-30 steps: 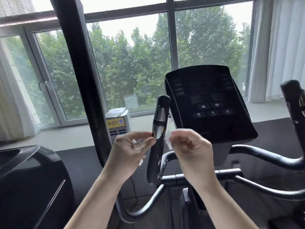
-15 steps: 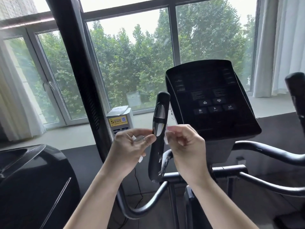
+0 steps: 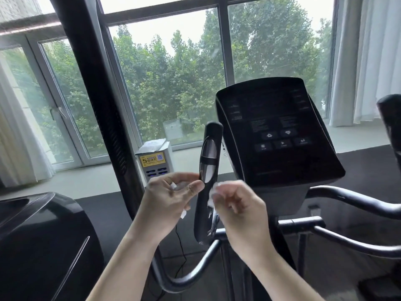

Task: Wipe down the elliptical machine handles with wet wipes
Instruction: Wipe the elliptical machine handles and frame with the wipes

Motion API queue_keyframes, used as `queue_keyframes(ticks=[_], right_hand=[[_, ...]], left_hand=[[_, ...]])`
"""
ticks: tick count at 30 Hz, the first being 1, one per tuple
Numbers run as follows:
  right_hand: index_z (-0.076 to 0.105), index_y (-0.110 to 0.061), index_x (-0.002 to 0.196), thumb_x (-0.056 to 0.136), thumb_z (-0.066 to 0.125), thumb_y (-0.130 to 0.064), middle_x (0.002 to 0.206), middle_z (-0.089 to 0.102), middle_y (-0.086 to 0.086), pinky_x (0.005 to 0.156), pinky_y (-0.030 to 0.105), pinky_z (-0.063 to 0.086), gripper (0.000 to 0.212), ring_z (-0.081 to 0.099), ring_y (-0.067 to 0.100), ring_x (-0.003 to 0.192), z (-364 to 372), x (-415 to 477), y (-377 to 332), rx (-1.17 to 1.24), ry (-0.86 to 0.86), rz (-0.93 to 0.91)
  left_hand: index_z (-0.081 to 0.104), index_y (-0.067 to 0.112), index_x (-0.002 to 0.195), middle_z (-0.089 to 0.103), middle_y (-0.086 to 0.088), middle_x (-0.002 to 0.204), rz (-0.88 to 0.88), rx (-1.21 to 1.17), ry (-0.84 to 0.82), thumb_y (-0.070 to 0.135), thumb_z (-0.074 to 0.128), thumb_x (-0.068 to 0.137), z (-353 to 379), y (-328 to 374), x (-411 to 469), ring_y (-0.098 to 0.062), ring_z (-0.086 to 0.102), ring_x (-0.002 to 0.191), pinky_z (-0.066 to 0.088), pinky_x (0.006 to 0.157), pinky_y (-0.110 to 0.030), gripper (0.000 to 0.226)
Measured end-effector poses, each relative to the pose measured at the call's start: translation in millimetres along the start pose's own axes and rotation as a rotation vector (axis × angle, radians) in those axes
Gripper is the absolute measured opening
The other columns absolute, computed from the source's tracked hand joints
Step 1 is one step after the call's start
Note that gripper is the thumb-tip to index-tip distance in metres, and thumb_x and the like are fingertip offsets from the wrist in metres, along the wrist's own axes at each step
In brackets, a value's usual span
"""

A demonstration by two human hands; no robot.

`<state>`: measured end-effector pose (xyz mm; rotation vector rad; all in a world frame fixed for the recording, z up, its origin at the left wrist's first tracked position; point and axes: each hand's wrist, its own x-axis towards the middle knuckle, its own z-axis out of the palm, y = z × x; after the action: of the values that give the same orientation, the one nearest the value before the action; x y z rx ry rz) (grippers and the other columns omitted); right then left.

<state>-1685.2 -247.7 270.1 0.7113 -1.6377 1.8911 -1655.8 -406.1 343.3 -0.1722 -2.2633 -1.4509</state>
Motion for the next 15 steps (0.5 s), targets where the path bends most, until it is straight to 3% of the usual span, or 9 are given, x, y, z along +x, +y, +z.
queue_keyframes(ticks=[2,4,7,11,15], right_hand=[[0.073,-0.022,0.085,0.087,0.075,0.008,0.080,0.073,-0.002,0.060,0.022,0.050,0.030,0.066,0.013,0.063,-8.7,-4.1,-4.6,-0.027,-0.099,0.021],[0.072,-0.017,0.079,0.087,0.068,0.014,0.079,0.072,-0.004,0.062,0.017,0.048,0.032,0.065,0.007,0.065,-17.1,16.0,-15.6,-0.076,-0.069,-0.011],[0.070,-0.009,0.086,0.094,0.065,0.008,0.082,0.072,-0.006,0.067,0.022,0.052,0.019,0.066,0.005,0.074,-19.4,69.2,-38.7,-0.044,0.112,-0.105],[0.073,-0.004,0.098,0.097,0.070,-0.004,0.087,0.072,0.007,0.072,0.019,0.051,0.002,0.065,0.006,0.074,-3.8,97.7,-48.4,-0.007,0.105,-0.135],[0.074,-0.003,0.102,0.097,0.069,-0.001,0.086,0.071,0.002,0.071,0.017,0.047,0.007,0.062,0.002,0.072,-0.4,71.2,-26.5,-0.026,0.165,-0.137]], left_hand=[[0.077,0.029,0.101,0.068,0.016,0.059,-0.001,-0.002,-0.005,0.036,0.080,0.078,0.4,-1.0,0.2,-0.009,0.059,0.049,0.044,0.045,-0.018,0.024],[0.078,0.030,0.100,0.069,0.016,0.061,-0.012,-0.021,-0.006,0.036,0.080,0.078,0.3,-2.2,0.7,-0.009,0.059,0.050,0.044,0.046,-0.018,0.023],[0.078,0.030,0.100,0.073,0.015,0.068,-0.026,-0.039,-0.007,0.040,0.080,0.075,0.8,-2.4,0.9,-0.011,0.061,0.052,0.045,0.046,-0.020,0.027],[0.079,0.029,0.099,0.075,0.014,0.072,-0.028,-0.046,-0.013,0.039,0.080,0.075,-0.3,-1.6,1.4,-0.012,0.062,0.053,0.047,0.047,-0.022,0.026],[0.076,0.033,0.095,0.078,0.017,0.080,0.000,-0.045,-0.028,0.030,0.080,0.082,-0.6,-0.5,0.4,-0.011,0.062,0.052,0.052,0.047,-0.023,0.015]])
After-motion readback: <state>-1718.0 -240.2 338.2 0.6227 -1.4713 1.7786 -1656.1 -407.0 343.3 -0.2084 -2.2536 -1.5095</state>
